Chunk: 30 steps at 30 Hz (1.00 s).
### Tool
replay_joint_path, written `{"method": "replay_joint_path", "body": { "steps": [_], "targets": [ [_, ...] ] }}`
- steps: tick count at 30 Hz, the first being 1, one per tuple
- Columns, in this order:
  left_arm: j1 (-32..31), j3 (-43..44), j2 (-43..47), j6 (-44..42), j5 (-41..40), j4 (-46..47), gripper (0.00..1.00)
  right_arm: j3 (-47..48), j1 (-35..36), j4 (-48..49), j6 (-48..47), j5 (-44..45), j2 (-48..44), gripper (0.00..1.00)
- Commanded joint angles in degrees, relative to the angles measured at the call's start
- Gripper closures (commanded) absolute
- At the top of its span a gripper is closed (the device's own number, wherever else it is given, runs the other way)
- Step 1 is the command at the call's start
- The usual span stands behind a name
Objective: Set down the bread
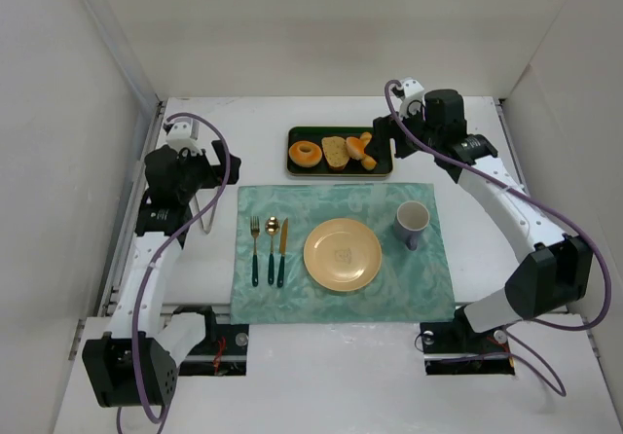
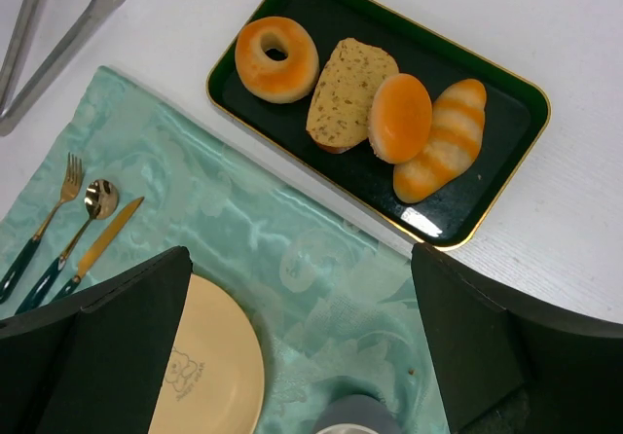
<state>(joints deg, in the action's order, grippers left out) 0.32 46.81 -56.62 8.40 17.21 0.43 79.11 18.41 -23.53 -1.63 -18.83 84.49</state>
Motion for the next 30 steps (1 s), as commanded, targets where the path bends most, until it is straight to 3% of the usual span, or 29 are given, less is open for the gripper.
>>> {"method": "replay_joint_path", "body": {
  "steps": [1,11,30],
  "targets": [
    [-0.40,-1.19,1.07,1.17,-2.79,2.73,0.00,1.05,-0.22,2.44,0.84,0.46,-1.17,0.00],
    [-0.40,-1.55,-2.35,-3.04,-11.58,1.24,0.00,2.28,-0.22,-2.05,-6.10,-10.16,-0.65,0.00],
    [3.37,7.24,-24.05,-5.94,-20.29,-4.47,0.00,3.51,-0.22,-3.37,-6.11,-10.61,-0.03,0.00]
  ]
}}
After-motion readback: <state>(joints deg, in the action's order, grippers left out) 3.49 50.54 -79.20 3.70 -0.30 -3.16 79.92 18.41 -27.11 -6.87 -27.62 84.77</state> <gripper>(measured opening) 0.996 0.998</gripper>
